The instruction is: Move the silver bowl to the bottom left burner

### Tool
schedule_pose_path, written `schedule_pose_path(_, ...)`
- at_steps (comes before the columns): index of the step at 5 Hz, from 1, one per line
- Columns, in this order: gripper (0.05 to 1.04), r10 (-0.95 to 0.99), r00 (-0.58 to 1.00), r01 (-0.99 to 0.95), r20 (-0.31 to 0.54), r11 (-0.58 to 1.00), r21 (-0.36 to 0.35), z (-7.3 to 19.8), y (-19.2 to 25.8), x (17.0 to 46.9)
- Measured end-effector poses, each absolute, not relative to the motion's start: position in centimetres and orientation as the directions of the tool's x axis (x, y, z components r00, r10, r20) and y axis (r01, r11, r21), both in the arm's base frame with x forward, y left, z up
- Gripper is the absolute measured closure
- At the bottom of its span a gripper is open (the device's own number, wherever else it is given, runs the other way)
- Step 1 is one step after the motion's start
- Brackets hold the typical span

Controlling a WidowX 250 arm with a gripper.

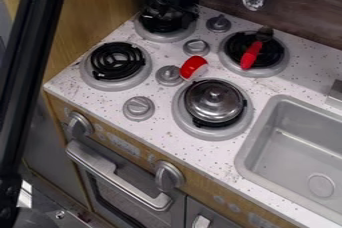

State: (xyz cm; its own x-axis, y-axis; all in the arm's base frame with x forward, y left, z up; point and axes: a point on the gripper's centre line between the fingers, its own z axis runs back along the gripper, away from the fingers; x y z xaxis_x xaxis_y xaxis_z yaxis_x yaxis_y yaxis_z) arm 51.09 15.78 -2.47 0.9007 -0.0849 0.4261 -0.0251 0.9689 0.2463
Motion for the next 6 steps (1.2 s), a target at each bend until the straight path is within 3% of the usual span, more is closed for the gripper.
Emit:
schedule_pose_path(2, 0.086, -0.102, 0.894, -0.016, 0.435, 0.965, 0.261, -3.2, 15.4, 49.6)
schedule_pose_path(6, 0.086, -0.083, 0.786, -0.069, 0.612, 0.973, 0.221, -0.6, 15.4, 52.2)
